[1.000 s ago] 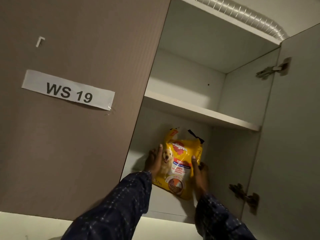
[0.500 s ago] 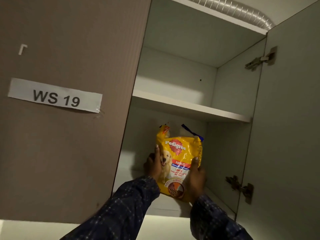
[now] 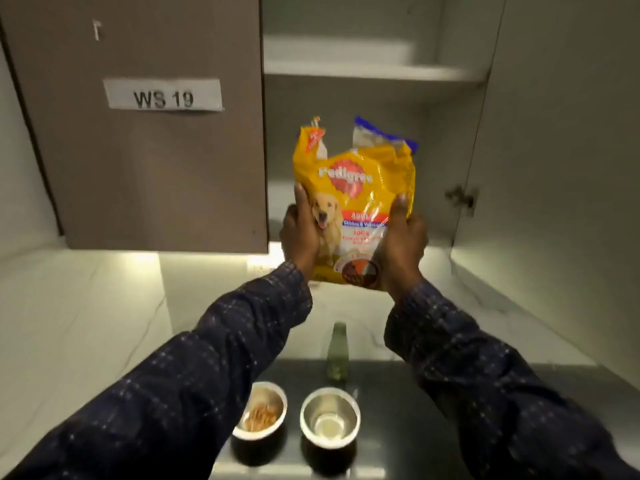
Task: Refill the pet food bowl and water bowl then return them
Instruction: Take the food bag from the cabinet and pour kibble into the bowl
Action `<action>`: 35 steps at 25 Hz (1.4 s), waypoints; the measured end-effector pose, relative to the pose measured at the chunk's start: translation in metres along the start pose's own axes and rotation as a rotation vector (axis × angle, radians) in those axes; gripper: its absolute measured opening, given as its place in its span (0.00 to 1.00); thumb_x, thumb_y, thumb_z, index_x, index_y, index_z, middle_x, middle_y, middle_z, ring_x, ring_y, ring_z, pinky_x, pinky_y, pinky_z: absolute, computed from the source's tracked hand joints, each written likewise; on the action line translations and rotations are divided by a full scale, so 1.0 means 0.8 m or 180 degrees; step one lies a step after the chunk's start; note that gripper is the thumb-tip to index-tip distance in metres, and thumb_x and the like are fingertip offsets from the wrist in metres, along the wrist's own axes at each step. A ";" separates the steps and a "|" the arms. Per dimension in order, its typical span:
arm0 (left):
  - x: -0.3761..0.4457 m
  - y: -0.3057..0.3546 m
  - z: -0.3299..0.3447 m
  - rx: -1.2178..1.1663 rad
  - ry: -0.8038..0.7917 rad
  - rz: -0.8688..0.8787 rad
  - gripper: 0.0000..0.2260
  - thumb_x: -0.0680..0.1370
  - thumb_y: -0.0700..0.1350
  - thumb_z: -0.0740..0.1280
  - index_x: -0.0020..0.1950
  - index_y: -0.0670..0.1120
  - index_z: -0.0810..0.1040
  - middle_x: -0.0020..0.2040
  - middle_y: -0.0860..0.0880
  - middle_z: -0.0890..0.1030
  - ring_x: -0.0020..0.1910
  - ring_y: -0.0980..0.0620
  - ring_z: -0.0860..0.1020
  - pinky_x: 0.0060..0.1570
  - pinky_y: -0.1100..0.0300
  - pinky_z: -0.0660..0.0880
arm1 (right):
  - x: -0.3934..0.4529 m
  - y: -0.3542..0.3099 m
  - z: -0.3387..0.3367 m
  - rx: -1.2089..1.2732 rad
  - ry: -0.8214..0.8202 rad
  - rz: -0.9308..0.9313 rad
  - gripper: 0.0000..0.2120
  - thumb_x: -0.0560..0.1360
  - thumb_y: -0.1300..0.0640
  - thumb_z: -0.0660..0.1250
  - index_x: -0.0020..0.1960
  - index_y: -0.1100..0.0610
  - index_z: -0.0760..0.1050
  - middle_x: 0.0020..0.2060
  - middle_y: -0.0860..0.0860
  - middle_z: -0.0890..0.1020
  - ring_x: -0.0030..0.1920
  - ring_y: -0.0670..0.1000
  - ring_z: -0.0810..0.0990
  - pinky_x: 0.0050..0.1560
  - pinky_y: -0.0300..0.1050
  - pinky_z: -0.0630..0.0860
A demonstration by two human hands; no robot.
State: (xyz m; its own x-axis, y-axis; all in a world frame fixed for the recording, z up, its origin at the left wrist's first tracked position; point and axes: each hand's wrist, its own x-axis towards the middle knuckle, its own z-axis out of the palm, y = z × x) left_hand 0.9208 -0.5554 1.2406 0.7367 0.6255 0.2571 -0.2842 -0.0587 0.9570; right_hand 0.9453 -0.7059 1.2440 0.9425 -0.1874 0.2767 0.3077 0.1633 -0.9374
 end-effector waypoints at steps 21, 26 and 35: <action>-0.243 -0.467 -0.242 0.0832 0.0305 -0.1743 0.18 0.83 0.67 0.53 0.57 0.58 0.75 0.52 0.56 0.83 0.51 0.59 0.82 0.63 0.42 0.79 | -0.284 0.475 -0.076 -0.0660 -0.1229 0.2277 0.45 0.66 0.20 0.68 0.64 0.56 0.80 0.49 0.53 0.90 0.48 0.57 0.91 0.48 0.57 0.88; -0.233 -0.485 -0.269 0.0962 -0.0155 -0.1256 0.30 0.74 0.79 0.55 0.64 0.62 0.75 0.58 0.57 0.85 0.59 0.52 0.84 0.56 0.55 0.84 | -0.277 0.481 -0.090 -0.0584 -0.1305 0.1980 0.43 0.64 0.22 0.72 0.69 0.48 0.77 0.62 0.56 0.86 0.56 0.56 0.89 0.49 0.54 0.87; -0.137 -0.381 -0.245 0.3499 -0.2001 0.0297 0.15 0.80 0.48 0.67 0.64 0.63 0.79 0.65 0.53 0.73 0.56 0.54 0.79 0.51 0.59 0.79 | -0.162 0.392 0.030 -0.4383 -0.2841 0.0091 0.11 0.80 0.42 0.69 0.53 0.44 0.88 0.62 0.48 0.80 0.65 0.56 0.77 0.65 0.59 0.76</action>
State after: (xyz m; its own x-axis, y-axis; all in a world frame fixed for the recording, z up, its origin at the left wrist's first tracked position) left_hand 0.8065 -0.4539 0.8942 0.9902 0.1262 0.0600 0.0847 -0.8834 0.4609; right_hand 0.9225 -0.6070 0.9195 0.8682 0.4648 -0.1736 0.4090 -0.8686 -0.2797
